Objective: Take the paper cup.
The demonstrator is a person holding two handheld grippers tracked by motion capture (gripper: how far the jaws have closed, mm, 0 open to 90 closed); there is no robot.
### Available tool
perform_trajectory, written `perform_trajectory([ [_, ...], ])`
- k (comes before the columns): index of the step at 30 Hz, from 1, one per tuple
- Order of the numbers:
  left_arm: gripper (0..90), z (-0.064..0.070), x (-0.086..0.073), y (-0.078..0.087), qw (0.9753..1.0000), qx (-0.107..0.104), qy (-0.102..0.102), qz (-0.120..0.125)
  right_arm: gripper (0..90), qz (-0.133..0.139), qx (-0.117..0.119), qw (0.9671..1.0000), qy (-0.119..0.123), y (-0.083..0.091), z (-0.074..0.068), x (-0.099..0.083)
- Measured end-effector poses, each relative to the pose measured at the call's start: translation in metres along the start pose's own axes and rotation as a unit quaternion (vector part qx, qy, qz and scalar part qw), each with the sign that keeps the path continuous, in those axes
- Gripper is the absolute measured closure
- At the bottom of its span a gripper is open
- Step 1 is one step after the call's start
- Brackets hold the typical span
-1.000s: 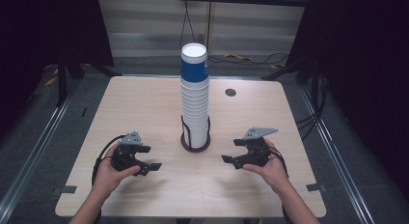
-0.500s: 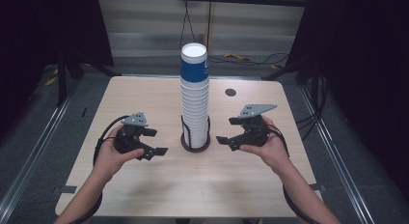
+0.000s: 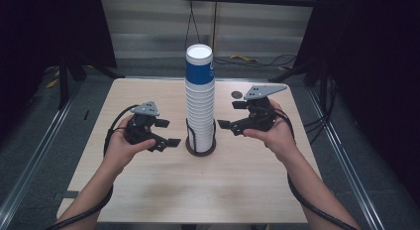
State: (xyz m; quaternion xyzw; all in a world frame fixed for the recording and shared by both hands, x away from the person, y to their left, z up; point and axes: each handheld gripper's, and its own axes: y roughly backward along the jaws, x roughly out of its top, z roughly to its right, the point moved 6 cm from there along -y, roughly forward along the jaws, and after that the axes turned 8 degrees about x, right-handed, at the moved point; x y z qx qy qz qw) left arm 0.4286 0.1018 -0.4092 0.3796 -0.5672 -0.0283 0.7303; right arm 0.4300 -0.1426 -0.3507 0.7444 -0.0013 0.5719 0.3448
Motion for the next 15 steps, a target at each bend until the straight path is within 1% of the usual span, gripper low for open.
perform_trajectory([
  [1,15.7,0.0,0.004,0.0,1.0,-0.003,-0.001,0.001,14.8,0.001,0.001,1.0,0.0,0.001,0.0,0.003],
  [3,15.8,0.0,0.006,-0.001,1.0,-0.006,-0.002,0.0,14.7,0.004,0.0,1.0,0.003,0.003,0.0,0.01],
  [5,15.7,0.0,0.007,-0.001,1.0,-0.004,-0.003,0.0,14.7,0.006,0.001,1.0,0.004,0.004,0.0,0.015],
  [6,15.7,0.0,0.008,-0.001,1.0,-0.003,-0.003,0.003,14.7,0.006,0.001,1.0,0.004,0.004,0.0,0.015],
  [7,15.7,0.0,0.01,-0.001,1.0,-0.005,-0.001,0.003,14.6,0.008,0.0,0.9999,0.008,0.005,0.0,0.021],
  [9,15.7,-0.001,0.013,-0.001,1.0,-0.006,0.001,0.005,14.3,0.012,0.006,0.9999,0.003,0.005,0.0,0.025],
  [11,15.7,-0.002,0.016,0.0,1.0,-0.005,-0.002,0.004,14.3,0.018,0.005,0.9998,-0.001,0.005,0.001,0.029],
  [12,15.8,-0.002,0.017,0.0,1.0,-0.004,-0.002,0.007,14.2,0.02,0.007,0.9998,-0.001,0.005,0.002,0.031],
  [14,15.7,-0.002,0.019,0.001,1.0,-0.005,-0.003,0.005,14.3,0.021,0.007,0.9997,-0.002,0.005,0.002,0.033],
  [15,15.7,-0.001,0.022,0.001,0.9999,-0.005,-0.006,0.008,14.2,0.026,0.01,0.9996,-0.001,0.005,0.002,0.037],
])
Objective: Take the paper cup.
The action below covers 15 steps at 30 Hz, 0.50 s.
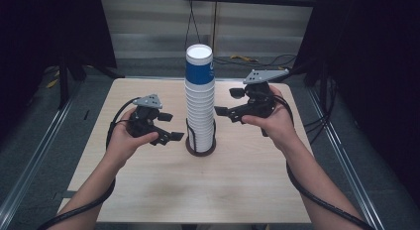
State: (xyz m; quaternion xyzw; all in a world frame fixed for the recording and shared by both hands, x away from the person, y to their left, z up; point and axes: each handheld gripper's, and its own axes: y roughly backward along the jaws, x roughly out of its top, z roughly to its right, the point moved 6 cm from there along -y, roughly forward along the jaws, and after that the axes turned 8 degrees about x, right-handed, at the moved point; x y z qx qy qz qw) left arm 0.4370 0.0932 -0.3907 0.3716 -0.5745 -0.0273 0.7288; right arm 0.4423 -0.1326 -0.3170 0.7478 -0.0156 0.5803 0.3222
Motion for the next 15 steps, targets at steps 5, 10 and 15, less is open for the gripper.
perform_trajectory([
  [5,15.7,0.0,0.007,0.001,1.0,-0.002,0.0,0.005,13.7,0.008,0.002,1.0,0.0,-0.002,0.0,0.009],
  [10,15.7,0.001,0.017,0.0,0.9999,0.0,-0.003,0.013,13.2,0.011,-0.001,0.9999,0.006,-0.005,0.001,0.021],
  [15,15.7,0.002,0.023,-0.001,0.9998,0.002,-0.009,0.019,12.9,0.021,0.006,0.9998,0.004,-0.006,0.001,0.026],
])
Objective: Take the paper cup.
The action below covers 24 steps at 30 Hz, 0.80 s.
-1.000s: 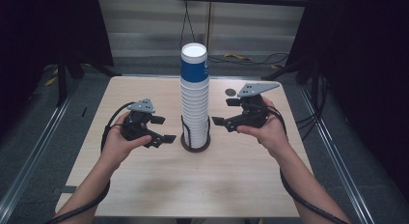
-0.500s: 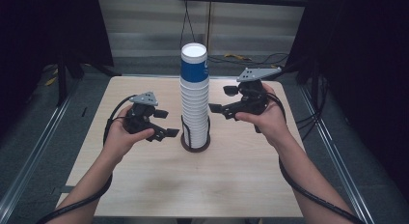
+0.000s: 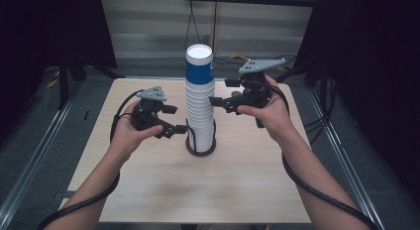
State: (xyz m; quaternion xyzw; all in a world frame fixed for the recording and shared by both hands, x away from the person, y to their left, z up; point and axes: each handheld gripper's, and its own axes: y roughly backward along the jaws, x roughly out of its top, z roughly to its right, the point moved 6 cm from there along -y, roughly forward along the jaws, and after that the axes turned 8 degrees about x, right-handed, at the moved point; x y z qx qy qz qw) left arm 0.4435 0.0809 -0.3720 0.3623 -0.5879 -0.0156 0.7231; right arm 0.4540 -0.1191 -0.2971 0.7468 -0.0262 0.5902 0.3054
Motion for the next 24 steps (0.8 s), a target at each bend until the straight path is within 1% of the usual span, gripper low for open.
perform_trajectory([
  [2,15.7,0.0,0.003,-0.001,1.0,-0.001,0.0,0.001,12.8,0.0,-0.003,1.0,0.001,-0.001,0.001,0.002],
  [4,15.7,0.0,0.004,-0.001,1.0,-0.001,0.0,0.002,12.7,0.005,0.002,1.0,0.004,-0.002,0.001,0.005],
  [6,15.7,-0.002,0.009,-0.001,1.0,0.0,-0.002,0.006,12.6,0.009,0.0,0.9999,0.005,-0.003,0.002,0.008],
  [8,15.7,-0.003,0.01,0.0,1.0,0.001,-0.001,0.008,12.6,0.015,0.004,0.9999,0.005,-0.005,0.002,0.011],
  [9,15.7,-0.003,0.012,0.0,0.9999,0.005,-0.003,0.01,12.6,0.015,0.004,0.9999,0.005,-0.005,0.002,0.011],
  [11,15.7,-0.004,0.015,0.001,0.9998,0.004,-0.006,0.016,12.4,0.02,0.003,0.9998,0.005,-0.008,0.002,0.014],
  [12,15.7,-0.004,0.019,0.001,0.9997,0.003,-0.006,0.022,12.4,0.028,0.011,0.9995,0.005,-0.012,0.0,0.018],
  [15,15.7,-0.005,0.023,0.001,0.9997,0.005,-0.008,0.023,12.4,0.029,0.012,0.9995,0.01,-0.017,-0.002,0.022],
  [17,15.7,-0.004,0.028,0.0,0.9996,0.007,-0.015,0.022,12.2,0.026,0.01,0.9995,0.012,-0.022,-0.002,0.025],
  [19,15.7,-0.003,0.031,0.0,0.9995,0.006,-0.018,0.024,11.5,0.023,0.012,0.9995,0.019,-0.028,-0.004,0.028],
  [20,15.7,-0.003,0.031,0.0,0.9995,0.006,-0.018,0.024,11.5,0.023,0.012,0.9995,0.019,-0.028,-0.004,0.028],
  [21,15.7,-0.003,0.034,0.0,0.9994,0.006,-0.017,0.029,11.2,0.023,0.005,0.9996,0.016,-0.034,-0.003,0.03],
  [23,15.7,-0.003,0.037,0.0,0.9992,0.006,-0.021,0.033,11.7,0.029,0.007,0.9995,0.01,-0.038,-0.001,0.032],
  [24,15.6,-0.004,0.038,0.0,0.9991,0.006,-0.022,0.036,11.9,0.037,0.009,0.9993,0.005,-0.039,0.0,0.033],
])
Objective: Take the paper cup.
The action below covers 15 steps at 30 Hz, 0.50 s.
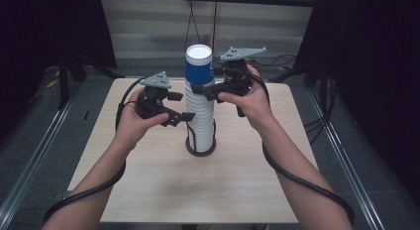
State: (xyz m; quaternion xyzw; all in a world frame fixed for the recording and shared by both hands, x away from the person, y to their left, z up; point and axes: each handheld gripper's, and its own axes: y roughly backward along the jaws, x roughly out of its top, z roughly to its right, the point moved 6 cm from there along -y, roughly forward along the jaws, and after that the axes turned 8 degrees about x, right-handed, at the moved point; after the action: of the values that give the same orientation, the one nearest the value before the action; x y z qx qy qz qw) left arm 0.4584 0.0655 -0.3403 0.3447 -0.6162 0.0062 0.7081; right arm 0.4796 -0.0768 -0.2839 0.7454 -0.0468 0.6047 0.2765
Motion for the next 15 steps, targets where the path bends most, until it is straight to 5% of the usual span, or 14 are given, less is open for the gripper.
perform_trajectory([
  [3,15.6,-0.002,0.004,-0.001,0.9999,0.009,-0.001,0.007,15.1,0.019,0.005,0.9997,-0.013,-0.003,0.003,0.003],
  [15,15.5,-0.01,0.025,-0.004,0.9982,0.025,0.012,0.053,17.0,0.015,0.001,0.9999,-0.002,-0.004,0.001,0.004],
])
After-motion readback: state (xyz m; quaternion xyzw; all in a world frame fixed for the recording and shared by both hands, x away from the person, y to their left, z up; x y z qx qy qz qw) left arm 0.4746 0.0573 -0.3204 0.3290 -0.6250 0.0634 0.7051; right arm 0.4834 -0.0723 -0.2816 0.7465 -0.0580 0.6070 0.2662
